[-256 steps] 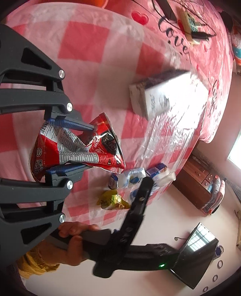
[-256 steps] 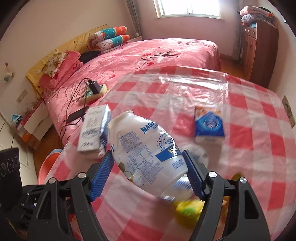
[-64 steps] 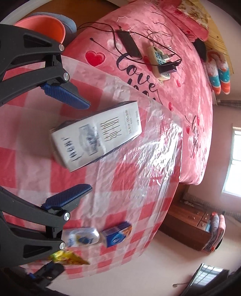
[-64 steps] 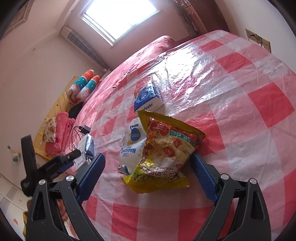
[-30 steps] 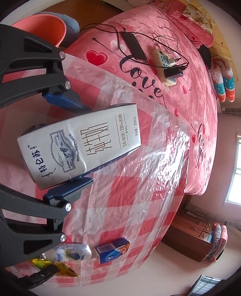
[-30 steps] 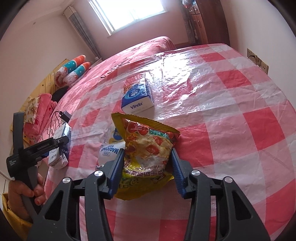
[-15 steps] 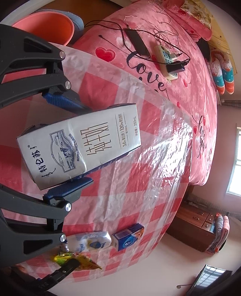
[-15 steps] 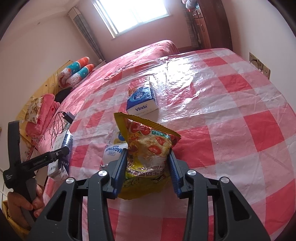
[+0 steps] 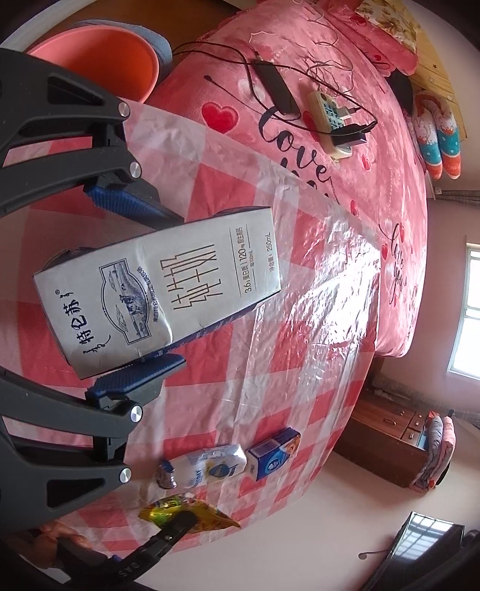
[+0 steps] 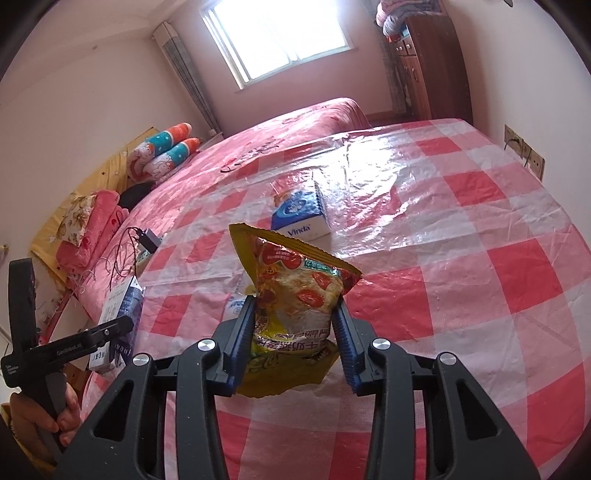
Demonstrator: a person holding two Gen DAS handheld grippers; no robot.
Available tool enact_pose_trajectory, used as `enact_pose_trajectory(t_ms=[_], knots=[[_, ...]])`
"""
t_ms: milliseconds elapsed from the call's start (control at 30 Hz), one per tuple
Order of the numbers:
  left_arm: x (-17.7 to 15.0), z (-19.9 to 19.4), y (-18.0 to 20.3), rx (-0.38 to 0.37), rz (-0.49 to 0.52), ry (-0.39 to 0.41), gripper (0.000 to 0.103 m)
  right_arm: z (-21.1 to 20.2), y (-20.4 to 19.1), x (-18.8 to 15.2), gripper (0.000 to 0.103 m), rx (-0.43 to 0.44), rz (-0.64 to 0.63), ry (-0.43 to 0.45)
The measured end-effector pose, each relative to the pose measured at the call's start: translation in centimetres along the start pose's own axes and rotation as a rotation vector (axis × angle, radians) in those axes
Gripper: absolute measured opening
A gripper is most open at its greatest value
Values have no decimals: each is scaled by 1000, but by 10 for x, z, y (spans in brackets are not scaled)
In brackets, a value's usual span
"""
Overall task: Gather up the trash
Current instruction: 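Lift and carry the carton and snack bag over the orange bucket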
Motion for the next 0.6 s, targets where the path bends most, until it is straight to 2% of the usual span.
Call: enact_pose_trajectory(t_ms=[600], knots=[[-21,-34,-19,15,69,60,70,-7,-3,-3,42,-21,6,31]])
Point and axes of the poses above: each gripper's, at about its wrist camera, not at the fingertips, and z roughly the way its jaws point, y to its right, x to its top, the point moved 10 cm from there along z, roughly the way its jaws point, and after that the axes turned 4 degrees about z, right-handed, at the moved point
